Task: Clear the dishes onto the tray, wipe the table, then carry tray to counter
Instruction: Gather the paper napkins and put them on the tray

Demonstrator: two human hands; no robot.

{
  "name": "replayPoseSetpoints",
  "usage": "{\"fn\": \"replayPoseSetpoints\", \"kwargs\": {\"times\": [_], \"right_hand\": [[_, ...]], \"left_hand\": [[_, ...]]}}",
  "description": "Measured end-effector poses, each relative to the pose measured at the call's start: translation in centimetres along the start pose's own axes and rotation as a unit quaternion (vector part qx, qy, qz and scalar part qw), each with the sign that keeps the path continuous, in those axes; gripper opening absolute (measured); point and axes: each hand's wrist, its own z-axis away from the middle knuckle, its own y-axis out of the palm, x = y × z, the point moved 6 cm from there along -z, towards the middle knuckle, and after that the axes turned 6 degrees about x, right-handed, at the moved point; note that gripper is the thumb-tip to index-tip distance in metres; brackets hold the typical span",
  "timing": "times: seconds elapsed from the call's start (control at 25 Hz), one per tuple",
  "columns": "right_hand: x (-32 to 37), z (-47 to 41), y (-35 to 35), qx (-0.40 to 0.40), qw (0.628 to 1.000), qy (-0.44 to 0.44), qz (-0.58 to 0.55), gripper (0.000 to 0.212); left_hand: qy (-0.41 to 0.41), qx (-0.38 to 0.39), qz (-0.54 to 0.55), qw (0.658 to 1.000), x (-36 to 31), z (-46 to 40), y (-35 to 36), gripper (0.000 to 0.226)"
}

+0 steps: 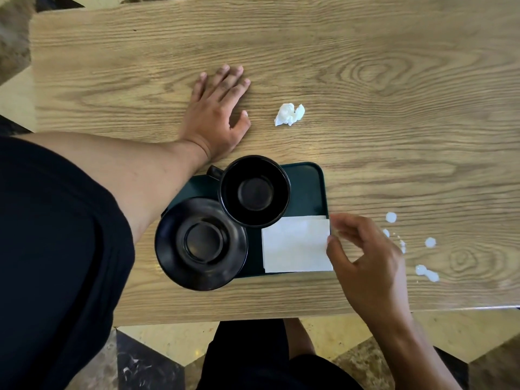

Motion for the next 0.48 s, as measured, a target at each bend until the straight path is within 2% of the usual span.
{"fn": "replayPoseSetpoints", "kwargs": {"times": [0.12, 0.28, 0.48], "right_hand": [[-0.6, 0.1, 0.1, -0.043, 0.997, -0.027, 0.061, 0.025], [-1.9, -0.2, 2.1, 0.013, 0.995, -0.01, 0.1, 0.028], [-2.4, -1.0, 2.8, 0.029, 0.996, -0.008, 0.088, 0.032]], "left_hand": [[-0.004, 0.004, -0.002, 1.0, 0.0, 0.0, 0.0, 0.063], [-0.001, 0.001, -0.001, 1.0, -0.1, 0.1, -0.1, 0.062], [-0.002, 0.003, 0.0, 1.0, 0.0, 0.0, 0.0, 0.062]]}}
